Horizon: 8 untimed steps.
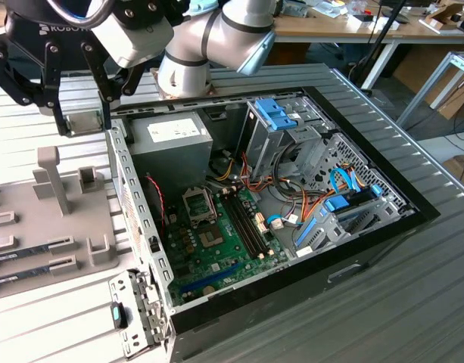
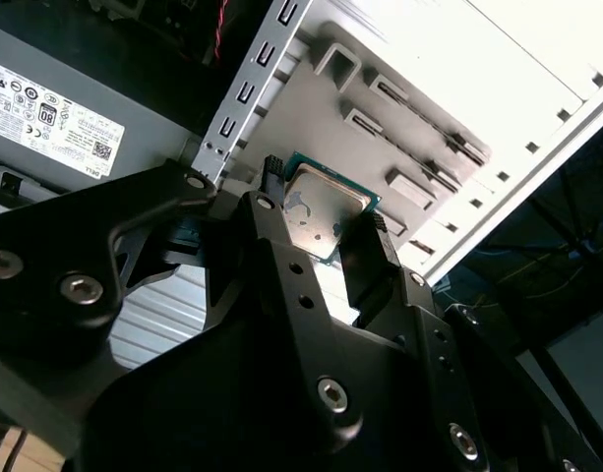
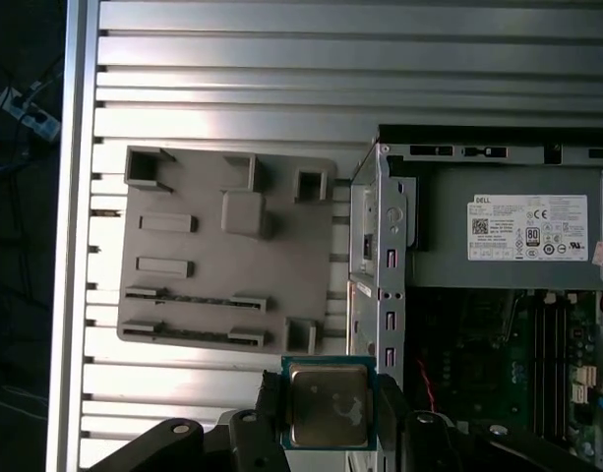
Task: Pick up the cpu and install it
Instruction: 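Pick up the cpu and move it towards the insertion slot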
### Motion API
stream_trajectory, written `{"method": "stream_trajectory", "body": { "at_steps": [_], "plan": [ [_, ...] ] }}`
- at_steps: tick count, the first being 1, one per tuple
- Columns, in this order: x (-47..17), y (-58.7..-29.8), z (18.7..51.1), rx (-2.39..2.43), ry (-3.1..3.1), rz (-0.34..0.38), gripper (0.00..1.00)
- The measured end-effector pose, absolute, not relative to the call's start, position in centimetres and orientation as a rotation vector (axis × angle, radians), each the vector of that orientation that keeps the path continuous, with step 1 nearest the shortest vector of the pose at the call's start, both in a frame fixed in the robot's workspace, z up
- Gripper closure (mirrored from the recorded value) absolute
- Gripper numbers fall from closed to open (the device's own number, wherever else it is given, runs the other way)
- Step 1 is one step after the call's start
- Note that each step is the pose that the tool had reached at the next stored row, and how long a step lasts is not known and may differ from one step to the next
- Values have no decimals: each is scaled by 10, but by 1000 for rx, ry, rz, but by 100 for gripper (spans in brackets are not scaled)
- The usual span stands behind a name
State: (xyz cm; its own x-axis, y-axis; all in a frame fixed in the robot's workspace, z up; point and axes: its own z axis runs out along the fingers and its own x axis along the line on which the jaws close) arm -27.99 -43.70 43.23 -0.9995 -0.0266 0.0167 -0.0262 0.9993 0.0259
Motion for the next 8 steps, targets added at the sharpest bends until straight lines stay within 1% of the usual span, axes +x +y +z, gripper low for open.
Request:
{"method": "stream_trajectory", "body": {
  "at_steps": [8],
  "plan": [
    [-274, -440, 432, 41, -3124, -40, 53]
  ]
}}
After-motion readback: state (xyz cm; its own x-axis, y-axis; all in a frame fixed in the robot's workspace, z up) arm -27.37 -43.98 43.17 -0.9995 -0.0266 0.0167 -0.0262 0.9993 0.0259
